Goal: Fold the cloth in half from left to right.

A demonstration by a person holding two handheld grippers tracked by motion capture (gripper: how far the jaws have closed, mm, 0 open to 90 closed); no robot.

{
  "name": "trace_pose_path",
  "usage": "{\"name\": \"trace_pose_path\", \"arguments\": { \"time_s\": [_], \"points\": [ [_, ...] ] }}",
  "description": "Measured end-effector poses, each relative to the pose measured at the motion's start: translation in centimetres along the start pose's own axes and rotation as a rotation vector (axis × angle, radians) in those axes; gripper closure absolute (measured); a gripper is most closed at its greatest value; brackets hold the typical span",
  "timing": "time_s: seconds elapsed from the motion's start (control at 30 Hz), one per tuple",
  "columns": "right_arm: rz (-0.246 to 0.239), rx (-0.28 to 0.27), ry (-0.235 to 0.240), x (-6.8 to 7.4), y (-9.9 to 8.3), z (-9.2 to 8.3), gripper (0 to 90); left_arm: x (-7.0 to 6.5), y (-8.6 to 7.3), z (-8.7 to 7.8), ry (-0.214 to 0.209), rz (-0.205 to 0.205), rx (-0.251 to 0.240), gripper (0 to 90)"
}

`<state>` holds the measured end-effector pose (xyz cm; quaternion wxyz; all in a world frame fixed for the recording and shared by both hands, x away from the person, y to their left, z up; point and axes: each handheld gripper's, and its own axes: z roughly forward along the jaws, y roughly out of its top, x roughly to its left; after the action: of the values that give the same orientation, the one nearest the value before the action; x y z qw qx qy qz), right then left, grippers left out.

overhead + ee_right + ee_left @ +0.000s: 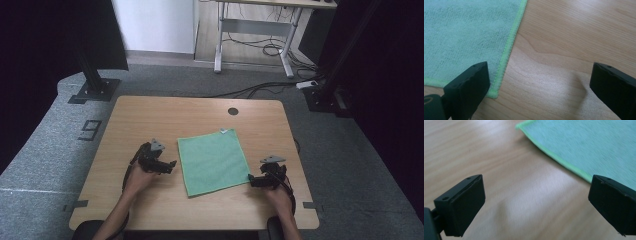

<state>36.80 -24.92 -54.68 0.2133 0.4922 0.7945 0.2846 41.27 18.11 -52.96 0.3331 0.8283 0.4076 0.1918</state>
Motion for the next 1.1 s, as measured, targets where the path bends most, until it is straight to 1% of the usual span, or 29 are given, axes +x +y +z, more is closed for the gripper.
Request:
{"name": "trace_pose_path", "arguments": {
  "time_s": [0.07, 0.17, 0.4, 0.47, 0.5, 0.53, 0.6, 0.63, 0.67, 0.7, 0.77, 0.83, 0.87, 1.1],
  "points": [
    [0.007, 0.002, 0.001, -0.1, 0.0, 0.0, 2.9, 0.2, 0.4, 0.6, 0.007, -0.006, -0.006, 0.9],
    [0.012, 0.0, 0.005, -0.4, -0.1, 0.0, 2.9, 0.6, 0.9, 1.4, 0.001, -0.024, -0.011, 0.9],
    [0.02, 0.0, 0.011, -0.5, -0.1, 0.1, 2.9, 1.4, 2.2, 3.0, 0.034, -0.026, -0.007, 0.8],
    [0.026, 0.001, 0.015, -0.5, -0.1, 0.1, 3.0, 1.6, 2.7, 3.4, 0.037, -0.028, -0.014, 0.8],
    [0.026, 0.001, 0.015, -0.5, -0.1, 0.1, 3.0, 1.6, 2.7, 3.4, 0.037, -0.028, -0.014, 0.8],
    [0.03, 0.001, 0.016, -0.6, -0.2, 0.1, 3.1, 1.8, 3.2, 3.7, 0.046, -0.026, -0.016, 0.9],
    [0.03, 0.001, 0.017, -0.6, -0.2, 0.1, 3.1, 1.8, 3.4, 3.9, 0.051, -0.022, -0.012, 0.9],
    [0.03, 0.001, 0.017, -0.6, -0.2, 0.1, 3.1, 2.0, 3.9, 4.3, 0.058, -0.019, -0.005, 0.9],
    [0.03, 0.001, 0.017, -0.6, -0.2, 0.1, 3.1, 2.0, 3.9, 4.3, 0.058, -0.019, -0.005, 0.9],
    [0.03, 0.0, 0.019, -0.6, -0.2, 0.1, 3.1, 2.2, 4.3, 4.7, 0.064, -0.024, -0.002, 0.9],
    [0.032, -0.001, 0.022, -0.6, -0.2, 0.1, 3.2, 2.4, 4.6, 5.0, 0.074, -0.028, 0.001, 0.9],
    [0.034, -0.001, 0.025, -0.7, -0.2, 0.1, 3.2, 2.6, 4.8, 5.4, 0.08, -0.028, 0.004, 0.9],
    [0.034, -0.001, 0.026, -0.7, -0.2, 0.1, 3.1, 2.8, 4.9, 5.6, 0.084, -0.037, 0.001, 0.9],
    [0.04, -0.004, 0.035, -0.7, -0.2, 0.2, 3.6, 3.8, 4.8, 7.5, 0.117, -0.074, 0.023, 0.6]
  ]
}}
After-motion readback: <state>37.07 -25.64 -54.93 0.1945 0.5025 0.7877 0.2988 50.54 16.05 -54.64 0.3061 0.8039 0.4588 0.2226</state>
